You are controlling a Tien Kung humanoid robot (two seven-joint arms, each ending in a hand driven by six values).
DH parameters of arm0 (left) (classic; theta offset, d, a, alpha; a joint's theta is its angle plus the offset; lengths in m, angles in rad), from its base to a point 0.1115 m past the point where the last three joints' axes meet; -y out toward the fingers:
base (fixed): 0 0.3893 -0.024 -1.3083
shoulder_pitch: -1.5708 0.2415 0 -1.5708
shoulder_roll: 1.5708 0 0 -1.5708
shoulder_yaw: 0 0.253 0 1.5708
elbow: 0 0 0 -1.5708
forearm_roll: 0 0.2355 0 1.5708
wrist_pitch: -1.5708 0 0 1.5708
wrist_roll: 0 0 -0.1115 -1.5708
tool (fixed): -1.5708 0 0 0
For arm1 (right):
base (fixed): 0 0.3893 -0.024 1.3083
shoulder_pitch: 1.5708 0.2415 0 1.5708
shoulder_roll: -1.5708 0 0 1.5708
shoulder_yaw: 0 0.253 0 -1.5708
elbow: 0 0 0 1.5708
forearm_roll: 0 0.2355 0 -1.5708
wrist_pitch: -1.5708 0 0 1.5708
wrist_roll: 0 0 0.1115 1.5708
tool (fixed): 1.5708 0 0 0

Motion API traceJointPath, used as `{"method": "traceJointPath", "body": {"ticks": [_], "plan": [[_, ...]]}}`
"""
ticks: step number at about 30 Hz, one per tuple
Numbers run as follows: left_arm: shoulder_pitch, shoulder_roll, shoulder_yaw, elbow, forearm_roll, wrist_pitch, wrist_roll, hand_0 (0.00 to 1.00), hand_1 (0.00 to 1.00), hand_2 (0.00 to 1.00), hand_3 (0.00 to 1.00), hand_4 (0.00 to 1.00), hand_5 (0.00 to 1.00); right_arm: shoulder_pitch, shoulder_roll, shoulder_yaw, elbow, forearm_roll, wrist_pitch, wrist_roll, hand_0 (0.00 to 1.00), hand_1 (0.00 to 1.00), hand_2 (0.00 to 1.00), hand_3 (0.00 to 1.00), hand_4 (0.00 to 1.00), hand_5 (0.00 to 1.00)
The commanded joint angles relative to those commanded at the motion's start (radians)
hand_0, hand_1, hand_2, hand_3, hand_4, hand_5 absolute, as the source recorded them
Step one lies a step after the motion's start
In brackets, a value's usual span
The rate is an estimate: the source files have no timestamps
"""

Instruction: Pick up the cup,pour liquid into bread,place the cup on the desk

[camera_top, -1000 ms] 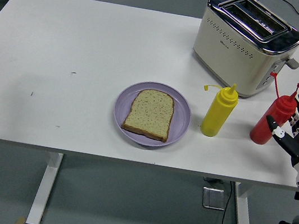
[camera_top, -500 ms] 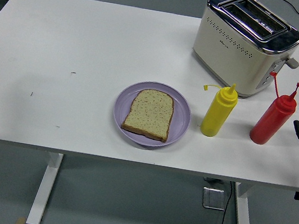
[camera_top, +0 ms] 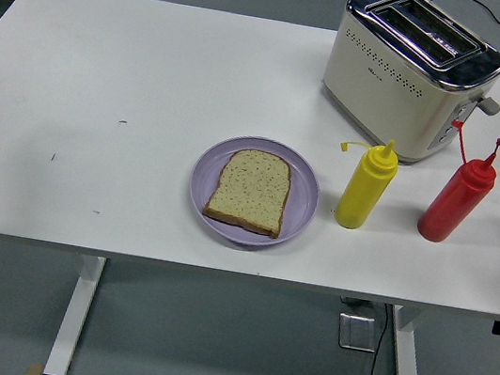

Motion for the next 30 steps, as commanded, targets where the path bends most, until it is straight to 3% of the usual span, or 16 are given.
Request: {"method": "traceJointPath", "body": {"ticks": [1,2,8,16,30], "plan": [[0.000,0.000,0.000,0.000,0.000,0.000,0.000,0.833,0.842,0.854,0.750,0.662,0.998,0.007,0.002,0.006,-0.003,-0.002,0.007,-0.012,0.812,0.760,0.788,0.829,0.675,0.550],[0.000,0.000,0.000,0.000,0.000,0.000,0.000,0.833,0.842,0.854,0.750,0.662,0.998,0.009,0.003,0.008,-0.004,-0.002,0.010,-0.016,0.802,0.751,0.769,0.813,0.633,0.648],[0.000,0.000,0.001,0.000,0.001,0.000,0.001,0.832,0.842,0.854,0.750,0.662,0.998,0.060,0.028,0.057,-0.037,-0.037,0.017,-0.067,0.797,0.740,0.751,0.803,0.619,0.659],[0.003,-0.001,0.004,0.000,0.003,0.000,0.001,0.833,0.842,0.854,0.750,0.662,0.998,0.074,0.034,0.100,-0.071,-0.070,0.022,-0.151,0.785,0.733,0.745,0.797,0.603,0.687],[0.006,-0.001,0.008,0.001,0.002,0.000,0.001,0.833,0.842,0.853,0.750,0.665,0.998,0.073,0.035,0.110,-0.073,-0.075,0.045,-0.169,0.779,0.725,0.739,0.787,0.595,0.699]]}}
